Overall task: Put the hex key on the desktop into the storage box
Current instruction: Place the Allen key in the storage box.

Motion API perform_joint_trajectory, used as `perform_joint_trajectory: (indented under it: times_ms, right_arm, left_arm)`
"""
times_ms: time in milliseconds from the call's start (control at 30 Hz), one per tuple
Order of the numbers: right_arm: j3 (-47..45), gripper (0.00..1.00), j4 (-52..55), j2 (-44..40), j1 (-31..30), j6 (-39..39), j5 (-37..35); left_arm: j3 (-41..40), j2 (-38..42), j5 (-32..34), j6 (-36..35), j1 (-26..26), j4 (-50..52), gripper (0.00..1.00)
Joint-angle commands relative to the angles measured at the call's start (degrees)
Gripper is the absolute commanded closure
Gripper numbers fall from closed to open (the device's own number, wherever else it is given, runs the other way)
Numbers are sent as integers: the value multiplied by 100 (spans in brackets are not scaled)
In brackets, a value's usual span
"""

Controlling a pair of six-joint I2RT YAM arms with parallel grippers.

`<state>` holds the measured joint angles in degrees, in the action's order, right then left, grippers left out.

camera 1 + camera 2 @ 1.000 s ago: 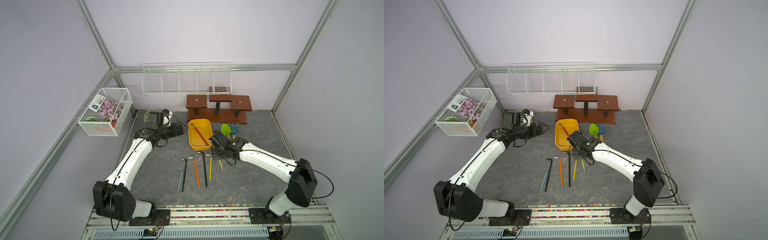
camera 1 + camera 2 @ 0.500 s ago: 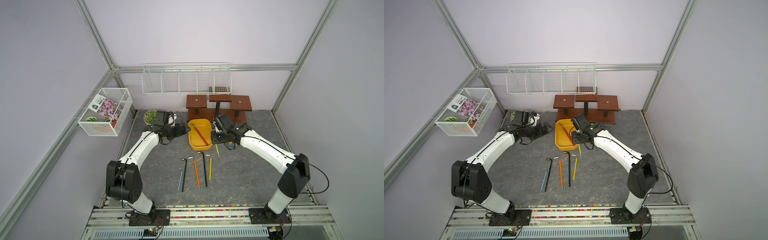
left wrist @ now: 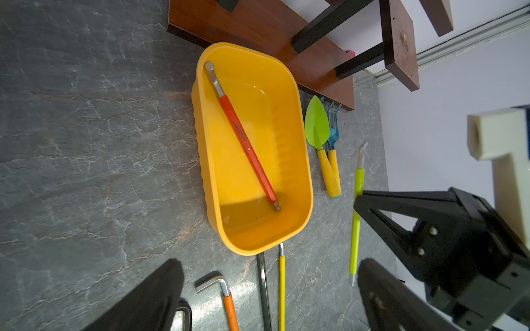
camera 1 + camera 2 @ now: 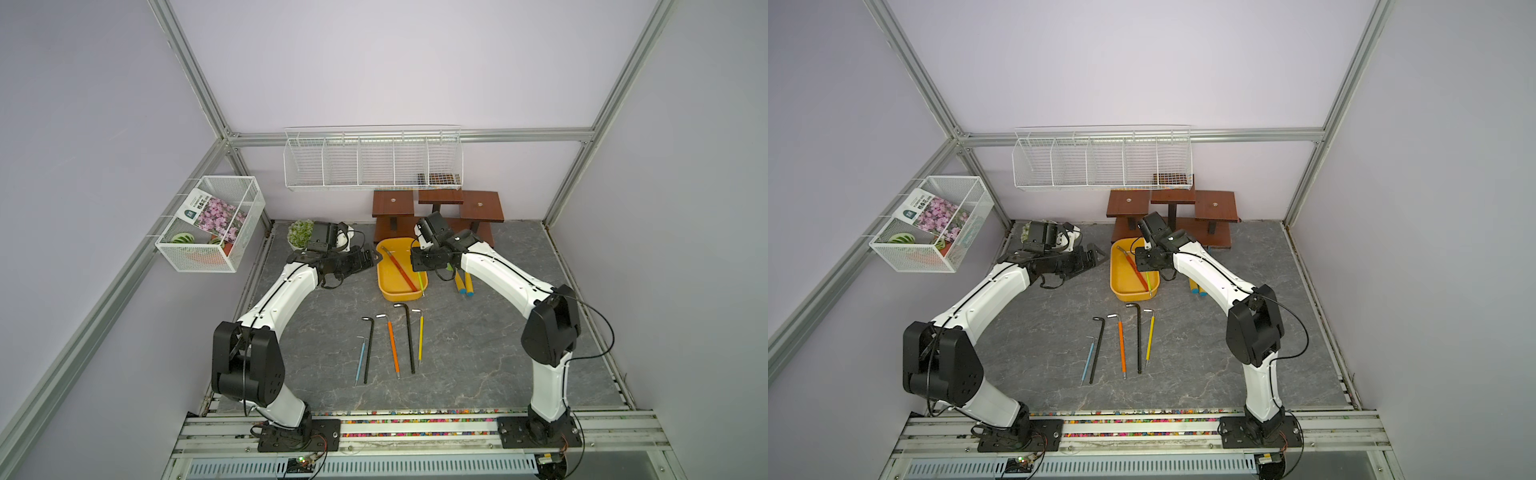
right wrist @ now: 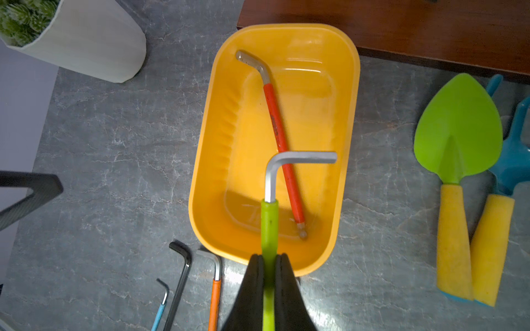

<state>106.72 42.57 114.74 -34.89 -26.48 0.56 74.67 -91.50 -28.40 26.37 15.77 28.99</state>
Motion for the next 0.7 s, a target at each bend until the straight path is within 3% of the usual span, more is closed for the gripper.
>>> perform_joint_trajectory:
  times_ms: [0,667]
  right_arm:
    - [291,100,-77,242,103,145,215]
    - [1889,100,-125,1958,313,260,78]
  left_arm:
    - [-54,63,-56,26,2,-68,1]
    - [-69,126,-29,18,-1,-60,1]
